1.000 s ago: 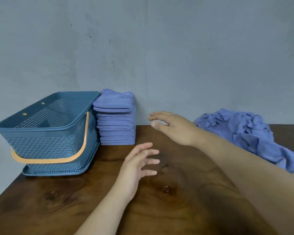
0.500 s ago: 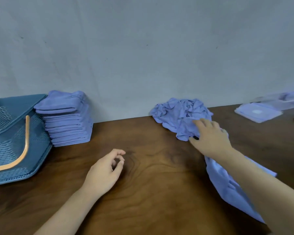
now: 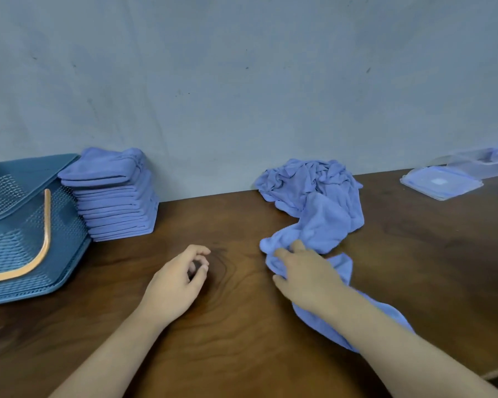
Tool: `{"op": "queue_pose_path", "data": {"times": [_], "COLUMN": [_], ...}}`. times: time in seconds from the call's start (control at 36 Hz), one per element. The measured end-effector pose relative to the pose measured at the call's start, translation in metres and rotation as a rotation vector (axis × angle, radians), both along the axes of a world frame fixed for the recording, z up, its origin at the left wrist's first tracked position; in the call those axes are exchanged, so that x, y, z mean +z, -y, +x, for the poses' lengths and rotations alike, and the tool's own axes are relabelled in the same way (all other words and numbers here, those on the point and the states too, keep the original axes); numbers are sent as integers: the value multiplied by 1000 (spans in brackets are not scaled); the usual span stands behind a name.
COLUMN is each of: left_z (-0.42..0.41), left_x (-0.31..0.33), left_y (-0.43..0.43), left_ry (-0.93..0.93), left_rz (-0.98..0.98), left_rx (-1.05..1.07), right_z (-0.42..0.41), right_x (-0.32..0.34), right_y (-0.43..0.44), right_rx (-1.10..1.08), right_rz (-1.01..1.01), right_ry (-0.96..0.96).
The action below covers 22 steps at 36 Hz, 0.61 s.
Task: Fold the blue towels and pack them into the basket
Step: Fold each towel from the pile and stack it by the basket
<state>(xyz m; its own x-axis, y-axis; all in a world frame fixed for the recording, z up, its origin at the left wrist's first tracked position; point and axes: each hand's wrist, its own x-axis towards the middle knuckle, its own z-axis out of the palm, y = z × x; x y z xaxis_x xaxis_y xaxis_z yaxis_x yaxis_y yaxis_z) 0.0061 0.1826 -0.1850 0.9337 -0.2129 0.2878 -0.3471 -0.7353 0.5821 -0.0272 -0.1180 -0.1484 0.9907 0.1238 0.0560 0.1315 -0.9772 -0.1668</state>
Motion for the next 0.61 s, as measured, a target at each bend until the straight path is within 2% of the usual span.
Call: {"op": "queue_pose_path", "data": {"times": [0.17,0.22,0.28,0.33,0.39,0.42,0.47,0.53,0.61], "left_z": [5,6,6,7,9,10,11,13,16], "left_x": [-2,-2,-1,1,2,2,1,0,0], "left_y": [-6,-8,-10,-11,-10,-10,-10,-11,-11], "left_ry": [52,88,96,42,-20,-46,-79,-89,-108], "left_rz": [-127,-134,-155,-181,-192,-187,-139,-68,-21], "left_rx": [40,56,75,79,73,73,81,93,91], "right_z": [23,29,33,38,44,48,51,56,61], "right_x": [-10,-6,2,9,9,6,1,-4,1], "right_y": [-71,-84,-88,-81,-66,-57,-40,-28,-19], "right_rx": [361,488,603,590,454,366,229,191,164], "right_rz": [112,133,282,472,531,481,254,82,22], "right_ry": [44,-9,-109,-110,32,111,202,146,78]}}
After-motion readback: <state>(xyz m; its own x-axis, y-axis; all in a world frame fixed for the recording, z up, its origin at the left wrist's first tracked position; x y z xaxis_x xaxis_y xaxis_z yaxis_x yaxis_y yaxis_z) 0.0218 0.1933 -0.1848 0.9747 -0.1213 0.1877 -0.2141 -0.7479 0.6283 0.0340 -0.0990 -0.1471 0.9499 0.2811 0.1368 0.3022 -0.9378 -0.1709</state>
